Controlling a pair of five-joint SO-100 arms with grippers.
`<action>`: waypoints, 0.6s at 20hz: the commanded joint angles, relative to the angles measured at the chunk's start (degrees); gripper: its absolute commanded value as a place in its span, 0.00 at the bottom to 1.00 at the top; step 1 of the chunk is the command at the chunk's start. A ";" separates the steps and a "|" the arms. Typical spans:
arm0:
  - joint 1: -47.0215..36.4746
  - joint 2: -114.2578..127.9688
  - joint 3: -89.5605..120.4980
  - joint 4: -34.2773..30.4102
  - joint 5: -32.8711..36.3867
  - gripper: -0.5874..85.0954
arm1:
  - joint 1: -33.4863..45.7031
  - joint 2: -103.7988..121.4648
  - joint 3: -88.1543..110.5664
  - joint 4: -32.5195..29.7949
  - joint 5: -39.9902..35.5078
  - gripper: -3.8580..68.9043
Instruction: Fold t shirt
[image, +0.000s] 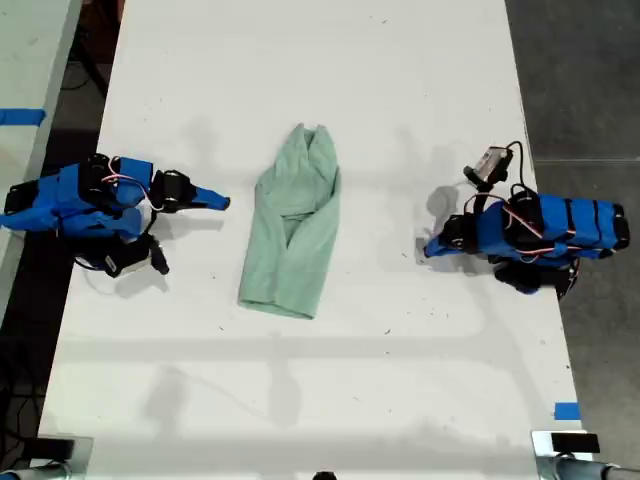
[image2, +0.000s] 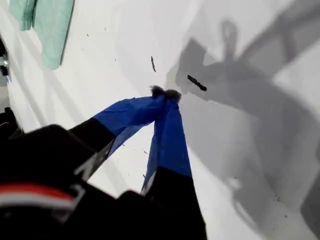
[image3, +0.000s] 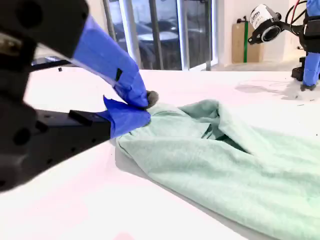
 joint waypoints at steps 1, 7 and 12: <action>-0.53 0.53 0.44 0.53 -1.67 0.01 | -0.62 0.70 1.05 -1.93 -1.23 0.02; -0.44 0.53 0.44 0.62 -1.67 0.01 | -0.62 0.70 1.23 -2.29 -1.49 0.02; -0.44 0.53 0.44 0.62 -1.67 0.01 | -0.70 0.70 1.32 -2.46 -1.58 0.02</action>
